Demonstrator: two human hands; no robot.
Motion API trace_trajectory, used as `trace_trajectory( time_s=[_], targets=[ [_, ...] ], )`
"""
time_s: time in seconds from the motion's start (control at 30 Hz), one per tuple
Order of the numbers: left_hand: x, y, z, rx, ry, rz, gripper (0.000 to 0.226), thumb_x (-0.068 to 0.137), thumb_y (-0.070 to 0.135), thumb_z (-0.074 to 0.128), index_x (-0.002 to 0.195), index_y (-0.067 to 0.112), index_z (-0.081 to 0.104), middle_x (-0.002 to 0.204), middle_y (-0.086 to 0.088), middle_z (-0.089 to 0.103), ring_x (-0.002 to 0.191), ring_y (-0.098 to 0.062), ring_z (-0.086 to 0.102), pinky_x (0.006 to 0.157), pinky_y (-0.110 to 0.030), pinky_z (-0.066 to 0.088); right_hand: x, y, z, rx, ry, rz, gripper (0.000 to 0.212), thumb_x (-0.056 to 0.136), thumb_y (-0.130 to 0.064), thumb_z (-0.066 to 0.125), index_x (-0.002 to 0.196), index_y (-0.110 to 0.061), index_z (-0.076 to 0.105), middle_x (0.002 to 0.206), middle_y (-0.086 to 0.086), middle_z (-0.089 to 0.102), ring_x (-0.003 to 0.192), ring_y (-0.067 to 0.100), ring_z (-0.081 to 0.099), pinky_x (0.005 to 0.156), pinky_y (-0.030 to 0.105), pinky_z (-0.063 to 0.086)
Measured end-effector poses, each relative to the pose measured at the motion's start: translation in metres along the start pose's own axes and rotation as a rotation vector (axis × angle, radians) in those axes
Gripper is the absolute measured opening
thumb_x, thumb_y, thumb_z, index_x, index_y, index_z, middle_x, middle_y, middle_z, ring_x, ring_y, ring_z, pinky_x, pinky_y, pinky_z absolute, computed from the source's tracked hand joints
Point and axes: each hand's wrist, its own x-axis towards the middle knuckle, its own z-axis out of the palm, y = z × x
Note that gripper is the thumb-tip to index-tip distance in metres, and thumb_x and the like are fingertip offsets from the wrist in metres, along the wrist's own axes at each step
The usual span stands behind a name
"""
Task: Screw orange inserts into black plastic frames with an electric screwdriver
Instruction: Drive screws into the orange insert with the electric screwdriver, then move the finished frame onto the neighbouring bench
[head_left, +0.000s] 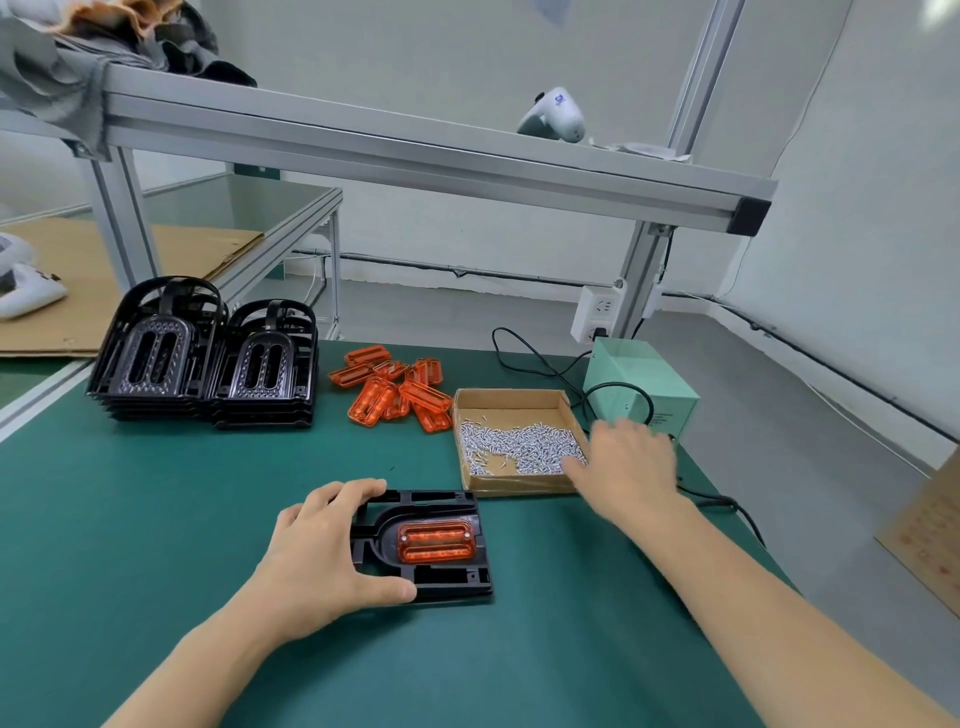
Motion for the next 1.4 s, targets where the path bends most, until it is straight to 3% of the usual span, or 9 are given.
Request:
trace_trajectory(
  time_s=[0.13,0.23,0.43,0.5,0.7,1.03,1.2,1.33,1.4],
  targets=[
    [-0.002,0.0,0.0,-0.01,-0.001,0.009,0.106,0.048,0.068,0.074,0.139,0.048,0.024,0.142,0.012,0.029,0.13,-0.023,0.022,0.11,-0.036,0.027,-0.01,-0.048,-0.013,0.308,-0.01,-0.327,0.043,0.1,-0.042,0.041,0.127,-0.011,0.053,0.124,0.005,0.057,0.112,0.021,0.052,0.095,0.035,0.04],
    [-0.002,0.001,0.0,0.021,0.031,0.028,0.11,0.05,0.068,0.075,0.143,0.045,0.021,0.142,0.011,0.028,0.132,-0.021,0.019,0.112,-0.034,0.021,-0.019,-0.081,-0.015,0.424,-0.105,-0.576,0.051,0.102,-0.035,0.042,0.146,-0.011,0.035,0.148,0.006,0.043,0.135,0.02,0.038,0.114,0.036,0.026],
    [-0.013,-0.002,-0.001,0.055,0.126,0.112,0.12,0.044,0.076,0.065,0.146,0.038,0.015,0.126,0.029,0.015,0.118,0.017,-0.012,0.113,-0.03,0.003,-0.018,-0.112,-0.001,0.315,-0.135,-0.733,0.05,0.104,-0.032,0.037,0.149,-0.011,0.029,0.154,0.005,0.035,0.143,0.018,0.027,0.118,0.037,0.014],
    [-0.016,-0.005,-0.002,0.096,0.146,0.093,0.12,0.044,0.079,0.059,0.146,0.037,0.014,0.127,0.029,0.016,0.123,0.015,-0.012,0.113,-0.028,-0.001,-0.017,-0.115,0.004,0.307,-0.148,-0.749,0.044,0.105,-0.03,0.035,0.145,-0.012,0.035,0.149,0.004,0.042,0.139,0.019,0.033,0.116,0.037,0.015],
    [-0.022,-0.009,-0.001,0.084,0.168,0.026,0.116,0.054,0.068,0.072,0.147,0.037,0.011,0.144,0.016,0.023,0.123,0.009,-0.001,0.113,-0.028,0.0,-0.019,-0.119,0.009,0.345,-0.117,-0.775,0.034,0.102,-0.033,0.042,0.127,-0.014,0.054,0.125,0.003,0.06,0.116,0.022,0.05,0.098,0.032,0.03],
    [-0.026,-0.019,-0.009,0.038,0.334,-0.076,0.118,0.062,0.055,0.077,0.15,0.029,0.002,0.147,0.014,0.029,0.139,-0.007,0.016,0.114,-0.027,0.004,-0.02,-0.126,-0.001,0.528,-0.174,-0.576,0.026,0.102,-0.038,0.041,0.116,-0.018,0.05,0.11,0.003,0.066,0.101,0.024,0.059,0.078,0.034,0.041],
    [-0.031,-0.03,-0.016,-0.311,0.478,-0.192,0.081,0.084,0.03,0.07,0.148,0.031,0.019,0.144,0.019,0.035,0.133,-0.005,0.033,0.103,-0.026,0.031,-0.02,-0.146,-0.014,0.708,-0.224,-0.466,0.033,0.102,-0.04,0.04,0.127,-0.019,0.047,0.115,0.003,0.064,0.104,0.021,0.059,0.081,0.033,0.042],
    [-0.033,-0.031,-0.018,-0.638,0.543,-0.262,0.048,0.098,0.027,0.049,0.143,0.036,0.035,0.122,0.032,0.051,0.106,0.021,0.046,0.087,-0.011,0.033,-0.029,-0.175,-0.025,0.907,-0.251,-0.427,0.034,0.1,-0.037,0.044,0.129,-0.02,0.049,0.112,0.002,0.065,0.1,0.02,0.06,0.085,0.035,0.047],
    [-0.033,-0.03,-0.022,-0.793,0.606,-0.283,0.049,0.098,0.032,0.046,0.145,0.036,0.032,0.13,0.033,0.047,0.108,0.025,0.041,0.092,-0.008,0.028,-0.033,-0.192,-0.032,0.98,-0.237,-0.425,0.029,0.099,-0.035,0.045,0.12,-0.018,0.053,0.101,0.001,0.065,0.092,0.019,0.06,0.081,0.035,0.048]
  ],
)
